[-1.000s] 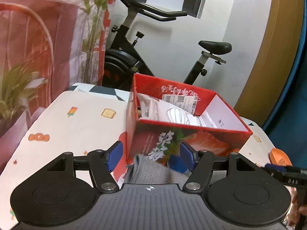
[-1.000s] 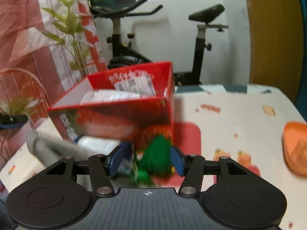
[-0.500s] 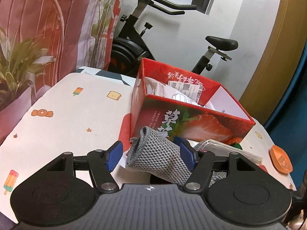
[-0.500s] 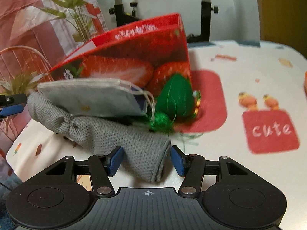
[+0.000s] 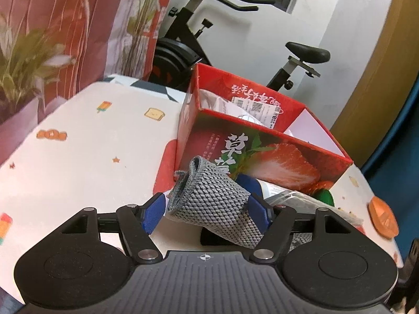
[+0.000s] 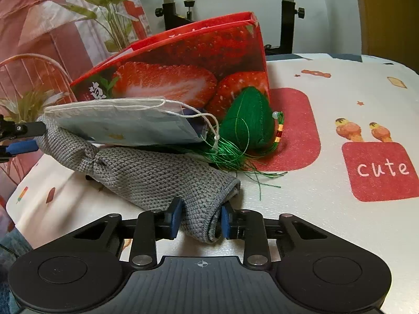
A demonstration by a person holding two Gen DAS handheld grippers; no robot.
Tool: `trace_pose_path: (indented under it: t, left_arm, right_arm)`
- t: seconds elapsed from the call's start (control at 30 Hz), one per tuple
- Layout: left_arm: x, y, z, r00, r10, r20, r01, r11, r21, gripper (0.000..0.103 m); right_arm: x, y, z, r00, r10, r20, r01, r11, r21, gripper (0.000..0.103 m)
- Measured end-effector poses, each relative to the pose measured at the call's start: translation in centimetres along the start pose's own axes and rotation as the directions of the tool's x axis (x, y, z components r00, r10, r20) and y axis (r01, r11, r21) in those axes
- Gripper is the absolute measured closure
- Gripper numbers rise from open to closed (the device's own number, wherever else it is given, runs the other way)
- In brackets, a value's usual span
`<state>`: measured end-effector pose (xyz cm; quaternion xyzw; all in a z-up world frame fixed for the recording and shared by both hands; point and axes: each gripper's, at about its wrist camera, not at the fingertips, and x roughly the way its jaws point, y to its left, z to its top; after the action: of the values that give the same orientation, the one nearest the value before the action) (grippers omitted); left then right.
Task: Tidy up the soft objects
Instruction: 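Close the left gripper on the grey knit cloth while the right gripper grasps its other end, then lift the grey knit cloth with both grippers over the red box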
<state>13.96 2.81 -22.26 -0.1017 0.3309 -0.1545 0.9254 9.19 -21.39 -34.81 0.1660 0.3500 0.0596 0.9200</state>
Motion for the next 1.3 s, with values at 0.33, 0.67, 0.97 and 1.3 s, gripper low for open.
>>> trace_pose_path:
  t: [0.33, 0.67, 0.97, 1.3]
  left_arm:
    - [1.4, -0.1, 0.1, 0.999, -0.034, 0.007, 0.035, 0.997, -0.069, 0.026]
    - [2.6, 0.5, -0.3, 0.999, -0.038, -0.002, 0.038, 0.992, -0.124, 0.037]
    - [2.1, -0.1, -1.1, 0.999, -0.032, -0.022, 0.031, 0.997, -0.064, 0.087]
    - [-1.4, -1.7, -1.3, 0.997, -0.021, 0.079, 0.016, 0.998, 0.054, 0.089]
  right_arm:
    - [0.1, 0.3, -0.1, 1.000, -0.003, 0.001, 0.003, 1.000, -0.015, 0.078]
    - [0.2, 0.2, -0.1, 1.000, -0.003, 0.002, 0.003, 1.000, -0.016, 0.078]
    - [0.2, 0.2, -0.1, 1.000, -0.002, 0.002, 0.002, 1.000, -0.015, 0.079]
    - [-2.1, 0.2, 0.3, 0.996, 0.050, 0.076, -0.049, 0.999, -0.009, 0.092]
